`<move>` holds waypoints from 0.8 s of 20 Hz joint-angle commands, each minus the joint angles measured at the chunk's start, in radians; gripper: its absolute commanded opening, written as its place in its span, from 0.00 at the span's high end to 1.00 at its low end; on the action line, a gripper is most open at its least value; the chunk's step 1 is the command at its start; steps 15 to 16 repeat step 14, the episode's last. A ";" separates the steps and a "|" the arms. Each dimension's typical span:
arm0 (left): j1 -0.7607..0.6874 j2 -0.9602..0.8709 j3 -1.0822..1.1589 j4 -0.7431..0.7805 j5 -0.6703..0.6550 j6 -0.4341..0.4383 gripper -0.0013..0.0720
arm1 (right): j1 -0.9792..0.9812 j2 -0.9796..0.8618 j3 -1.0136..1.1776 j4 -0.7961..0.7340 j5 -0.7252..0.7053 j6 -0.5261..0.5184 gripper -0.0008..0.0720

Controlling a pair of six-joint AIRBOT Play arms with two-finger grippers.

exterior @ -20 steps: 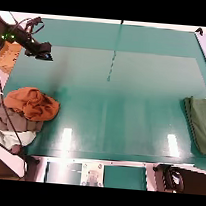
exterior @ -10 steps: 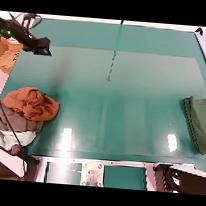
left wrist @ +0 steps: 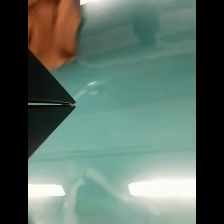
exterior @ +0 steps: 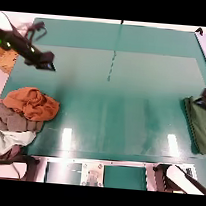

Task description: Fold the shirts.

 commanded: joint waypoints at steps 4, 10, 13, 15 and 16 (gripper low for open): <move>-0.132 0.273 -0.422 0.000 0.136 -0.100 0.95 | 0.282 0.109 -0.267 0.032 -0.125 -0.008 0.97; -0.132 0.284 -0.431 0.017 0.110 -0.117 0.95 | 0.316 0.109 -0.268 0.035 -0.116 -0.005 0.97; -0.132 0.285 -0.431 0.017 0.104 -0.116 0.95 | 0.316 0.109 -0.268 0.034 -0.116 -0.005 0.97; -0.132 0.284 -0.431 0.017 0.101 -0.114 0.95 | 0.316 0.109 -0.268 0.035 -0.116 -0.005 0.97; -0.132 0.284 -0.431 0.017 0.101 -0.114 0.95 | 0.316 0.109 -0.268 0.035 -0.116 -0.005 0.97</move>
